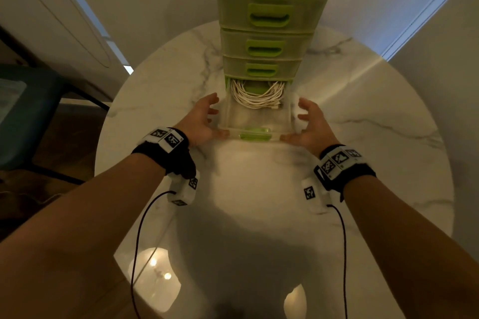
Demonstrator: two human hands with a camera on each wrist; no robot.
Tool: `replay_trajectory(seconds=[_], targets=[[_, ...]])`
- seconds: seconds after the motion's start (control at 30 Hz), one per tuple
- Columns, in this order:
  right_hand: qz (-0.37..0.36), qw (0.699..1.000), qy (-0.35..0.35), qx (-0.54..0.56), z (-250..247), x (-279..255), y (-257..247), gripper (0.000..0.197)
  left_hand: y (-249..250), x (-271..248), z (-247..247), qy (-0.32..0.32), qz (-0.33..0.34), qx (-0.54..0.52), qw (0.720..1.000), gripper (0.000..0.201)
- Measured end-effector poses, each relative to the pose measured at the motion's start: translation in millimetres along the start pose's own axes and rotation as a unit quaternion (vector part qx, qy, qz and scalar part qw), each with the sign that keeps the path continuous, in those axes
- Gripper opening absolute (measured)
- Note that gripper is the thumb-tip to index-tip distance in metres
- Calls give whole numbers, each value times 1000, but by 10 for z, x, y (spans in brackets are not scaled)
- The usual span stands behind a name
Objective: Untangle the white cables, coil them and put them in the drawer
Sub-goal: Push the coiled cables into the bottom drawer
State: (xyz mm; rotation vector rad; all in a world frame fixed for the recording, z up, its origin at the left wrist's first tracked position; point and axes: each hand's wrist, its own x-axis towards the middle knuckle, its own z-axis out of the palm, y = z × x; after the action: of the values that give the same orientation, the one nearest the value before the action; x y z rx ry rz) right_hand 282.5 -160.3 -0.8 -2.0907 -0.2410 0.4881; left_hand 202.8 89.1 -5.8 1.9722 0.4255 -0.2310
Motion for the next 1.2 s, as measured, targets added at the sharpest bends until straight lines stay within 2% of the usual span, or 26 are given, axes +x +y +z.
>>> replay_trajectory(seconds=[0.13,0.27,0.4,0.47,0.63,0.8,1.0,1.1,1.2], targets=[[-5,1000,9,21,-12,217,-121,115,96,127,77,35,14,2,999,91],[-9,999,-42,-2,-38,420,-230,122,227,296,-18,10,27,57,998,103],[-39,998,-23,41,15,529,-217,101,327,401,-40,23,78,52,995,98],[-45,998,7,51,81,593,-221,89,339,447,1,57,68,21,996,92],[-75,994,20,76,196,717,-188,90,373,560,19,73,68,20,995,87],[-43,992,99,66,238,754,-181,69,345,601,126,144,62,-4,988,70],[-60,980,171,79,312,565,-121,42,275,477,261,240,44,-1,970,47],[-25,975,208,72,316,481,-124,40,290,401,327,287,22,-10,958,38],[-4,976,212,44,271,417,-111,41,287,369,345,282,16,-1,959,34]])
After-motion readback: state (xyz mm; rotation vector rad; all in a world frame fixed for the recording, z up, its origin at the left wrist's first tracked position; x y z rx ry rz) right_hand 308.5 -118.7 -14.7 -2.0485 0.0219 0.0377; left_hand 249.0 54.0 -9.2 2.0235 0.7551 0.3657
